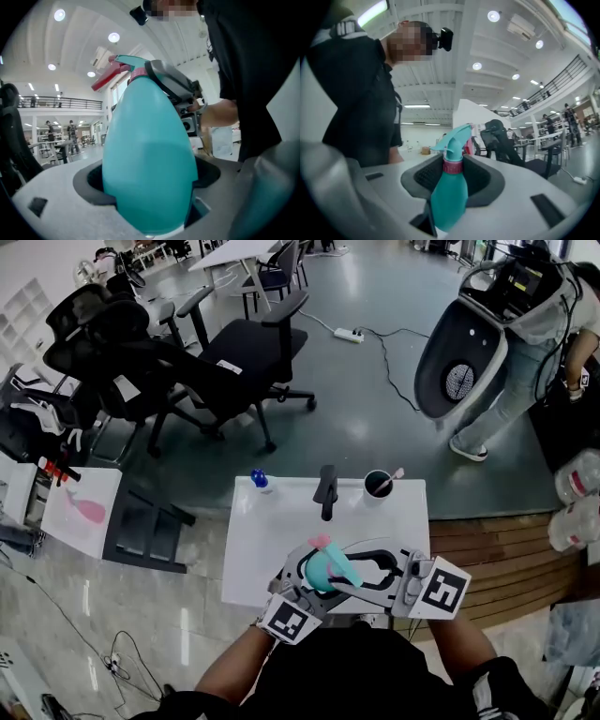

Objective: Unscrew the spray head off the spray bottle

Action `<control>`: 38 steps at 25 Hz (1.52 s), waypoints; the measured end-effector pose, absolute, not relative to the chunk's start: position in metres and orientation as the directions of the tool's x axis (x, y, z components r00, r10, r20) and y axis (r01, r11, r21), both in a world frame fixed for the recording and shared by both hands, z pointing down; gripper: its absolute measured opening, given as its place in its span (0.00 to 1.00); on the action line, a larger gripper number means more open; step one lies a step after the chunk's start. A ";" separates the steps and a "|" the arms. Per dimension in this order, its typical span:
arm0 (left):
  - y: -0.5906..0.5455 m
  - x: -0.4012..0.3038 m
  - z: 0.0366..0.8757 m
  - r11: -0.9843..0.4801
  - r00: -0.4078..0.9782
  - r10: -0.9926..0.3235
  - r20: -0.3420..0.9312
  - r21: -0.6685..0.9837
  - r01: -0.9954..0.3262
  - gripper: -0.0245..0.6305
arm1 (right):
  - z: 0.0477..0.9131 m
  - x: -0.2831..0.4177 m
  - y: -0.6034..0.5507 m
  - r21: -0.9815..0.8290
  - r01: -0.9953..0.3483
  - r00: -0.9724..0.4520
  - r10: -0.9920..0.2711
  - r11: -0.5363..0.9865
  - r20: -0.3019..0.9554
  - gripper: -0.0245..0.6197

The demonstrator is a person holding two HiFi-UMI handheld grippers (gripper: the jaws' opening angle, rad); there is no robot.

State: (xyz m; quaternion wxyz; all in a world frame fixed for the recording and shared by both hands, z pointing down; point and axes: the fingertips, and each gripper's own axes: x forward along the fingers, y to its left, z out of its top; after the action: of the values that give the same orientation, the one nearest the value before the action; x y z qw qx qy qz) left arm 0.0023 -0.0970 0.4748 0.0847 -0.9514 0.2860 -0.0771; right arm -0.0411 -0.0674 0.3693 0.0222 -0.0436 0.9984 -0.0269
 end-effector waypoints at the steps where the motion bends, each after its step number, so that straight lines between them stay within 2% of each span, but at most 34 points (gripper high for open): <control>1: -0.089 0.006 0.471 -0.851 0.856 -0.509 0.096 -0.204 -0.483 0.74 | 0.369 -0.039 -0.060 -0.044 -0.025 -0.999 -0.027 0.999 -0.035 0.25; 3: -0.076 0.013 0.469 -0.900 0.903 -0.418 0.095 -0.181 -0.397 0.74 | 0.369 -0.034 -0.052 -0.029 0.070 -0.997 0.069 0.997 -0.025 0.25; 5: -0.073 0.015 0.467 -0.915 0.917 -0.391 0.082 -0.144 -0.377 0.74 | 0.366 -0.033 -0.053 -0.013 0.088 -0.995 0.088 0.996 -0.040 0.26; 7: -0.082 0.010 0.466 -0.896 0.896 -0.438 0.065 -0.109 -0.430 0.74 | 0.364 -0.035 -0.061 -0.020 0.028 -0.997 0.027 0.999 -0.072 0.30; 9: -0.096 0.001 0.473 -0.858 0.855 -0.513 0.077 -0.083 -0.508 0.74 | 0.364 -0.036 -0.074 -0.065 -0.071 -0.991 -0.078 0.995 -0.106 0.41; 10: -0.103 -0.005 0.480 -0.835 0.830 -0.549 0.098 -0.090 -0.542 0.74 | 0.364 -0.035 -0.082 -0.094 -0.124 -0.983 -0.135 0.988 -0.126 0.41; 12: -0.117 -0.018 0.497 -0.784 0.769 -0.621 0.149 -0.130 -0.607 0.74 | 0.367 -0.034 -0.094 -0.133 -0.223 -0.958 -0.243 0.966 -0.156 0.41; 16: -0.135 -0.040 0.526 -0.667 0.627 -0.742 0.238 -0.163 -0.727 0.74 | 0.389 -0.036 -0.106 -0.214 -0.357 -0.918 -0.384 0.909 -0.098 0.38; 24: -0.139 -0.046 0.548 -0.599 0.529 -0.791 0.306 -0.214 -0.772 0.74 | 0.404 -0.046 -0.124 -0.293 -0.531 -0.826 -0.563 0.795 -0.033 0.38; 25: -0.140 -0.045 0.548 -0.595 0.523 -0.795 0.308 -0.222 -0.773 0.74 | 0.406 -0.047 -0.126 -0.286 -0.548 -0.816 -0.578 0.786 -0.025 0.37; 27: -0.140 -0.044 0.548 -0.587 0.517 -0.799 0.306 -0.216 -0.780 0.74 | 0.407 -0.048 -0.129 -0.265 -0.580 -0.796 -0.605 0.771 -0.016 0.27; 32: -0.138 -0.039 0.533 -0.627 0.576 -0.774 0.264 -0.188 -0.756 0.74 | 0.398 -0.051 -0.125 -0.237 -0.529 -0.831 -0.554 0.815 -0.050 0.25; 38: -0.117 -0.023 0.505 -0.765 0.741 -0.644 0.190 -0.195 -0.614 0.74 | 0.383 -0.054 -0.097 -0.113 -0.309 -0.945 -0.319 0.944 -0.076 0.25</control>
State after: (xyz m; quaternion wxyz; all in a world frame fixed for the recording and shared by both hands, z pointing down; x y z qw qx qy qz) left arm -0.0232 -0.1168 0.5048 0.0596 -0.9312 0.3378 -0.1236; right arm -0.0542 -0.0968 0.3825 0.0466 -0.1594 0.9848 -0.0501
